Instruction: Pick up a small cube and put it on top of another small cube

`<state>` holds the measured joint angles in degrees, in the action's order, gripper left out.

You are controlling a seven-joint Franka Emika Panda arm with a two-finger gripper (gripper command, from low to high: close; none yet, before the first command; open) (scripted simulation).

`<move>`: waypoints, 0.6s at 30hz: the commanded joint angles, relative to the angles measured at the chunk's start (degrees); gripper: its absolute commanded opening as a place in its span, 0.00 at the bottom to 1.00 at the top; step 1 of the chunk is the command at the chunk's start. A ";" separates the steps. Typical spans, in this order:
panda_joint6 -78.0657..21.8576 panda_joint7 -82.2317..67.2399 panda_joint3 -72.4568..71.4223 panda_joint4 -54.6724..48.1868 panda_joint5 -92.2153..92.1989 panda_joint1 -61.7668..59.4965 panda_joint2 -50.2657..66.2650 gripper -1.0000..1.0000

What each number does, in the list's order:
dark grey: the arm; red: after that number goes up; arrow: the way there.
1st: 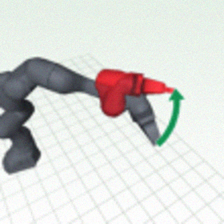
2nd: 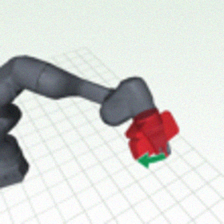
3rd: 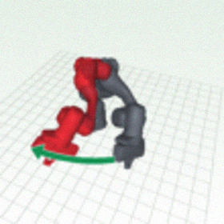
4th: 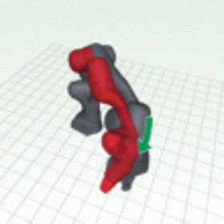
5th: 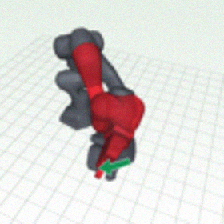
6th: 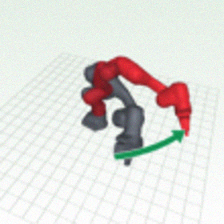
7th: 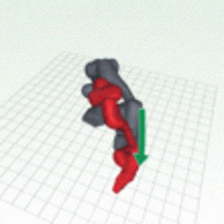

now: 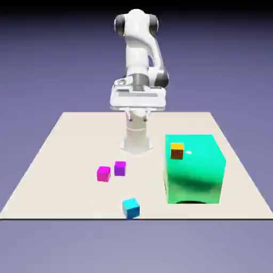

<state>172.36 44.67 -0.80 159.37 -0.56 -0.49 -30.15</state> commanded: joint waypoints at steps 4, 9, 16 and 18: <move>-5.46 7.34 -2.67 -5.43 -1.85 -3.89 8.31 0.50; -12.27 16.52 -6.01 -12.21 -4.15 -8.76 18.69 0.50; -21.82 29.37 -10.68 -21.70 -7.39 -15.57 33.23 0.50; -24.54 33.04 -12.01 -24.42 -8.31 -17.52 37.38 0.50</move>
<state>147.82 77.70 -12.81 134.95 -8.86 -18.05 7.22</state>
